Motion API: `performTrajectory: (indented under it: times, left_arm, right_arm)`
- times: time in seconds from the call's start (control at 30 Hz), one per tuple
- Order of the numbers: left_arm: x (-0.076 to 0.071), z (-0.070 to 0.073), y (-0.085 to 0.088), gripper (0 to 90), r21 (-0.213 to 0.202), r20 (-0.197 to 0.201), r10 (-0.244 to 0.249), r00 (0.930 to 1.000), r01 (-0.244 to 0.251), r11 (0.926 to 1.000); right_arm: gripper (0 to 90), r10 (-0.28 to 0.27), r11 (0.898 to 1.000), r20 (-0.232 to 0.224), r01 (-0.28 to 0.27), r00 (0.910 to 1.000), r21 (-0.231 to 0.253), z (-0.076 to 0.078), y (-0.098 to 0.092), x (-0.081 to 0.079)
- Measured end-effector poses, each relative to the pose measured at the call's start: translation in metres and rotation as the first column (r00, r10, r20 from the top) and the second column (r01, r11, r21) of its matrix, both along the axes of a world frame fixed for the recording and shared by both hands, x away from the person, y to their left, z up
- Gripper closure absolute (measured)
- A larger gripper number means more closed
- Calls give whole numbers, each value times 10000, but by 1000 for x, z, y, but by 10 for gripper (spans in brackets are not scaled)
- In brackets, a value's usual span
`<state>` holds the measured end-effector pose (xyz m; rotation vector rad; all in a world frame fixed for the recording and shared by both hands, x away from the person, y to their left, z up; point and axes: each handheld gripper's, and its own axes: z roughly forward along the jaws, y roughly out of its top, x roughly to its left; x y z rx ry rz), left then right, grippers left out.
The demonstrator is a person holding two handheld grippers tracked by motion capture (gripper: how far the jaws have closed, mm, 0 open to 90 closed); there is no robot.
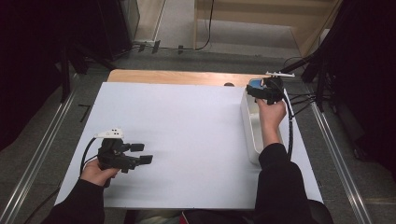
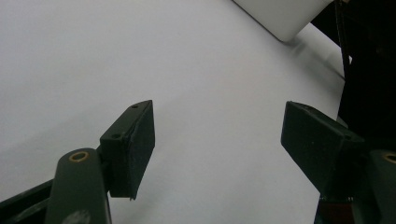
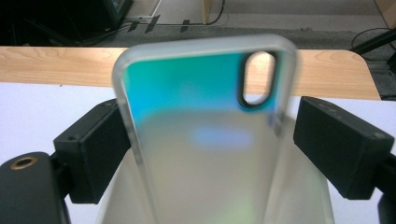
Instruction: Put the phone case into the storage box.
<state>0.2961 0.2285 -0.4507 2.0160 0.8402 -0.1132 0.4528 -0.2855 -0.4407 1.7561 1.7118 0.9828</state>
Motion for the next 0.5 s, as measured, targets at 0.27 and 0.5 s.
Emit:
performTrajectory:
  times: [0.27, 0.5]
  left_arm:
    - [1, 0, 1, 256, -11, 3, 37, 10000, -37, 10000]
    - [1, -1, 1, 256, -2, -56, 46, 10000, -46, 10000]
  right_arm:
    - [6, 208, 9997, -57, -208, 9998, -90, 2, -1, 2]
    - [0, 590, 9964, -148, -580, 9981, 610, 4, -2, 1]
